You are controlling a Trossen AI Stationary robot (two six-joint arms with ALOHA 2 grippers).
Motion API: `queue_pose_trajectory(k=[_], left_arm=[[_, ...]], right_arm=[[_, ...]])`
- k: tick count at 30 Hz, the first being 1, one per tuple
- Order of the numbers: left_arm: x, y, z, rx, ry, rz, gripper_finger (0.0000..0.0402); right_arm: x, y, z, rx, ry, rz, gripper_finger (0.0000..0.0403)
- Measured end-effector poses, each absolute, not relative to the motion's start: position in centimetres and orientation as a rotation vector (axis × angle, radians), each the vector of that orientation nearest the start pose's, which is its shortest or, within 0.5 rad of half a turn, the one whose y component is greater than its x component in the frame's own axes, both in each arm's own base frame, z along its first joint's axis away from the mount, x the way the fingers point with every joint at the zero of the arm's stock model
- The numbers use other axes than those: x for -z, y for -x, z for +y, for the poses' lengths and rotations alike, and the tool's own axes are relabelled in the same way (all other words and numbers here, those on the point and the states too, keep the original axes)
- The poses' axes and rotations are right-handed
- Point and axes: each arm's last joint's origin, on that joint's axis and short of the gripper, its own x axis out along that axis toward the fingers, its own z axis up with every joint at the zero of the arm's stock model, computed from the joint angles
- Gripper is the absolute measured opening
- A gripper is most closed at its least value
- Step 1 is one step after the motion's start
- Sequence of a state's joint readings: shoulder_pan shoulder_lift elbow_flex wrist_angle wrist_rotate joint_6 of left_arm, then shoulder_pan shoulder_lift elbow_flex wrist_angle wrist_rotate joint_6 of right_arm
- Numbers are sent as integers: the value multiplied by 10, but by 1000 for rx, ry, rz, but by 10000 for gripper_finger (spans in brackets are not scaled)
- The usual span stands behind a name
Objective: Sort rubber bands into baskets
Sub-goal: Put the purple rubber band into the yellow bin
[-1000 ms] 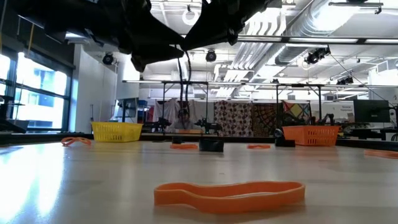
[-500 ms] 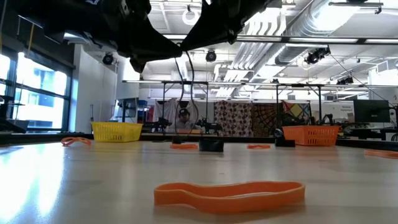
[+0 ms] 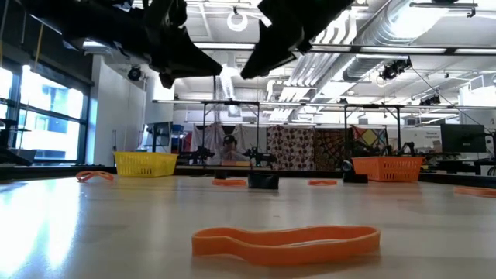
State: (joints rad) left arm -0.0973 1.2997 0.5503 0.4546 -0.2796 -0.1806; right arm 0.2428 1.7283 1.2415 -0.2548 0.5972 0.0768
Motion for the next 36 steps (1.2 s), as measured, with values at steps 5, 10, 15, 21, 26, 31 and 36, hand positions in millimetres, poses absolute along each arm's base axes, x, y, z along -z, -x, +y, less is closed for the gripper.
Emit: queue_pose_trajectory(k=[5,10,15,21,26,31,36], left_arm=[[-225,-240,3,-318,121,287,1],[-238,-217,24,-461,113,307,0],[-243,-197,50,-608,126,336,0],[-244,-181,81,-721,134,358,0],[-247,-171,112,-810,116,390,0],[-245,-157,140,-867,161,400,0],[-237,-145,161,-926,186,441,0]], right_arm=[[-237,-363,72,394,202,707,107],[-236,-362,72,400,187,710,54],[-236,-362,72,403,189,712,5],[-236,-363,67,422,187,711,9],[-236,-364,63,429,180,714,3],[-236,-364,60,423,173,718,1],[-236,-364,61,420,172,719,0]])
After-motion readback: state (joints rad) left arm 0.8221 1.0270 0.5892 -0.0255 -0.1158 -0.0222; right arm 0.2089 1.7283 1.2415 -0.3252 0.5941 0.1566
